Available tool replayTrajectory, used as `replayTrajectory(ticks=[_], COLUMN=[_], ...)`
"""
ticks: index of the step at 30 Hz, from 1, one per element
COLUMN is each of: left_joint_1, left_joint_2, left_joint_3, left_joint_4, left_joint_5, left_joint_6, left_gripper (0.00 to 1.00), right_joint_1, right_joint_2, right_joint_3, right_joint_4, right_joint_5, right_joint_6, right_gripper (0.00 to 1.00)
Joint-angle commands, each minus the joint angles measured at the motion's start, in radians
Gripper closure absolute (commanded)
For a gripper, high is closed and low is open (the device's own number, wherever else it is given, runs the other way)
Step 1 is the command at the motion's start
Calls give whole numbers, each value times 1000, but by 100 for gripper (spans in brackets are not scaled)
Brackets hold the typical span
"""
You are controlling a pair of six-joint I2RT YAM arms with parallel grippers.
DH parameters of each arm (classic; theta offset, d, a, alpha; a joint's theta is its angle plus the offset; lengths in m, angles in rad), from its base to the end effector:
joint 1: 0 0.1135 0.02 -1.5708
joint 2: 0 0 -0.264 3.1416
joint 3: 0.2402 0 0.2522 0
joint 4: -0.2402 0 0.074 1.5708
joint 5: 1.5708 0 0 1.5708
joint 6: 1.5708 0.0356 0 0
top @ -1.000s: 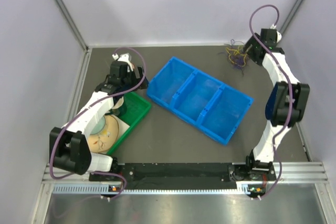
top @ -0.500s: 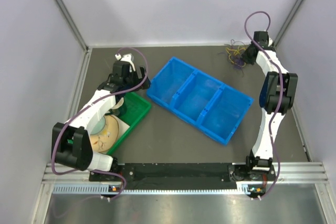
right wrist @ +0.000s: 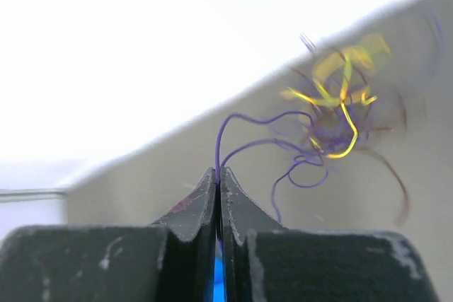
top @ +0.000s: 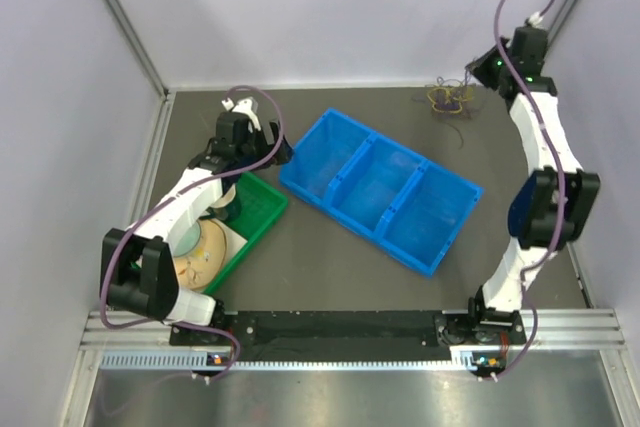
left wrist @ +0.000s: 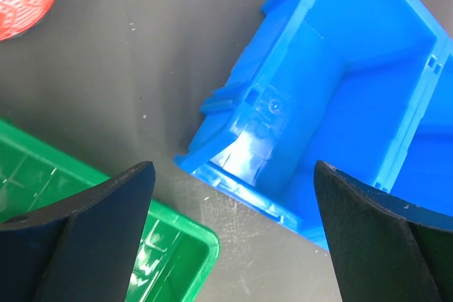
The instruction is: Untangle the cables
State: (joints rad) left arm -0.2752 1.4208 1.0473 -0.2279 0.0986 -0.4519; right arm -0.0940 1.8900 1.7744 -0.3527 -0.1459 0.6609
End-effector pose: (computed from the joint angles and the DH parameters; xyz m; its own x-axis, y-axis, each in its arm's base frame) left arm 0.3077 -0.0905 0.2791 -0.6420 -0.2702 -0.7175 0.0758 0.9089 -0.4102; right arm 0.4491 -0.0371 0.3462 -0.3770 0.6455 -0.6642 0.2472 0.7612 0.5995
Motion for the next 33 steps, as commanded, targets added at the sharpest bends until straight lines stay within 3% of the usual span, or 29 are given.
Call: replayTrajectory(ticks=[1, 8, 13, 18, 23, 27, 33], left_joint_1=[-7, -15, -41, -110, -136, -154, -193], left_joint_2=[27, 40, 50, 64, 93, 130, 306], left_joint_3=[71, 79, 103, 180, 226, 289, 476], left_joint_4=[67, 81, 82, 50, 50, 70, 168], left_joint_5=[38, 58, 185, 144, 156, 187, 297], left_joint_6=[-13, -24, 22, 65, 59, 52, -40], left_gripper=[1, 1, 1, 1, 1, 1, 1], right_joint_1=[0, 0, 0, 4, 4, 31, 74], right_joint_2=[-175, -256, -192, -88, 75, 35, -29], right_joint_3=[45, 111, 238, 119, 89, 24, 4], right_joint_4=[132, 175, 162, 173, 84, 104, 95], right_joint_5=[-64, -58, -46, 75, 82, 86, 17], right_joint_6=[36, 54, 54, 36, 29, 23, 31], right_gripper=[100, 100, 100, 100, 100, 100, 100])
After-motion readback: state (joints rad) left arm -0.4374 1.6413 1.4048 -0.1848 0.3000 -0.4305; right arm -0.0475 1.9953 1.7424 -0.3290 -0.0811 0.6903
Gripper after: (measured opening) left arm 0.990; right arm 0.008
